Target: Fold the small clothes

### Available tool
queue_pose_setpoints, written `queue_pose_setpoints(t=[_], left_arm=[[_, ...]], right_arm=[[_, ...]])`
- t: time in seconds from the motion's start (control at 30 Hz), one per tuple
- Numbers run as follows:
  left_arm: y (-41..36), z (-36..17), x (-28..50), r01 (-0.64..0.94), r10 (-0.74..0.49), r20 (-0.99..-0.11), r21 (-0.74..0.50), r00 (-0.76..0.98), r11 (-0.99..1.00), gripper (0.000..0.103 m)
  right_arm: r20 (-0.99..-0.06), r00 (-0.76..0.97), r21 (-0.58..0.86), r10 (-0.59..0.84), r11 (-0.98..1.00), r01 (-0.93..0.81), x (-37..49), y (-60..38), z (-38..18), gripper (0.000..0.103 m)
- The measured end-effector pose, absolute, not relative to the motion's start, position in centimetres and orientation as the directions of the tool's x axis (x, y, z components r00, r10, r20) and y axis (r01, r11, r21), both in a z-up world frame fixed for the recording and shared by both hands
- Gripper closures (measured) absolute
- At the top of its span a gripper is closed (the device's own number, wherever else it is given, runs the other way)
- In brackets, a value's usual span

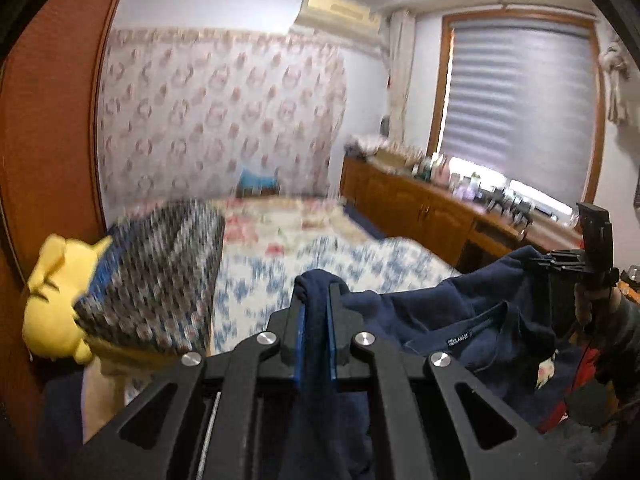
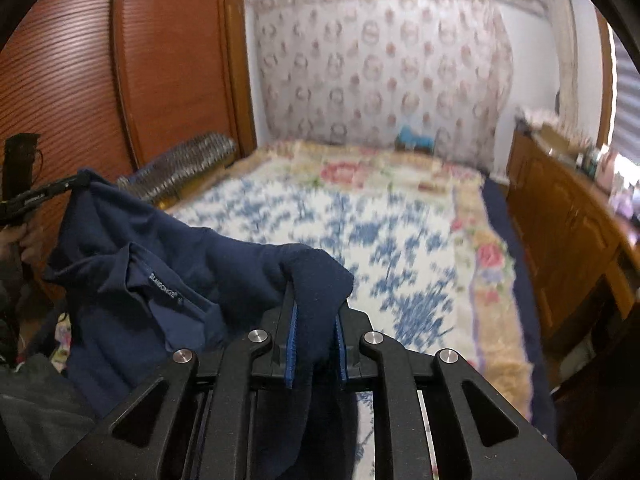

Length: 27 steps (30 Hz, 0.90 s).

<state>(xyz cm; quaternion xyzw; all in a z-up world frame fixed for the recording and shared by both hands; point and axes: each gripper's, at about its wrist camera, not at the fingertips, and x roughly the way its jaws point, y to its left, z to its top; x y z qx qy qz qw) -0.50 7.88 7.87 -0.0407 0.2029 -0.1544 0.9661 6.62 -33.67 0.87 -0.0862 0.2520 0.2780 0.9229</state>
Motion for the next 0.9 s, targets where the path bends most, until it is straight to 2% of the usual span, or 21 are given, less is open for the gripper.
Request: queue_pose_setpoints(t=[0.27, 0.5, 0.6, 0.63, 0.7, 0.77, 0.8, 0.83, 0.9], left_arm=[[8.9, 14.7, -2.2, 0.281, -0.296, -0.253, -0.092, 0.921, 0.955, 0.098], [9.3, 21.0, 1.7, 0.226, -0.225, -0.212, -0.021, 0.951, 0.974, 0.097], [9.7, 22.2, 6.9, 0.166, -0.159, -0.231, 0.012, 0.960, 0.986, 0.094], [10.0, 22.0, 9.0, 0.150, -0.140, -0.246, 0.021, 0.959, 0.989, 0.089], [10.7, 19.9, 13.9, 0.127, -0.116, -0.327, 0.014, 0.938, 0.992, 0.085], [11.4, 16.2, 18.0, 0.125, -0.119, -0.423, -0.014, 0.898, 0.992, 0.084], [11.4, 14.0, 19.3, 0.121, -0.118, -0.477, -0.025, 0.871, 0.992, 0.084], [11.6, 11.6, 20.2, 0.118, -0.120, -0.516, -0.037, 0.848, 0.992, 0.084], [11.6, 8.3, 20.5, 0.133, -0.140, -0.551, -0.053, 0.823, 0.990, 0.080]], right_arm=[[-0.373, 0.785, -0.061, 0.495, 0.831, -0.553, 2.7, -35.1, 8.5, 0.091], [-0.271, 0.830, -0.144, 0.488, 0.832, -0.536, 3.6, -34.6, 17.2, 0.091], [-0.294, 0.840, -0.171, 0.457, 0.839, -0.517, 7.9, -33.3, 20.0, 0.091], [-0.304, 0.853, -0.182, 0.424, 0.853, -0.489, 10.1, -32.5, 20.6, 0.090], [-0.357, 0.861, -0.188, 0.363, 0.875, -0.447, 15.3, -31.1, 20.3, 0.089], [-0.429, 0.856, -0.184, 0.289, 0.900, -0.396, 21.5, -30.1, 17.6, 0.075], [-0.462, 0.849, -0.173, 0.255, 0.913, -0.368, 23.7, -30.1, 16.1, 0.063], [-0.535, 0.821, -0.162, 0.201, 0.929, -0.333, 26.8, -29.7, 12.9, 0.062], [-0.593, 0.790, -0.157, 0.157, 0.940, -0.304, 29.1, -29.6, 8.2, 0.062]])
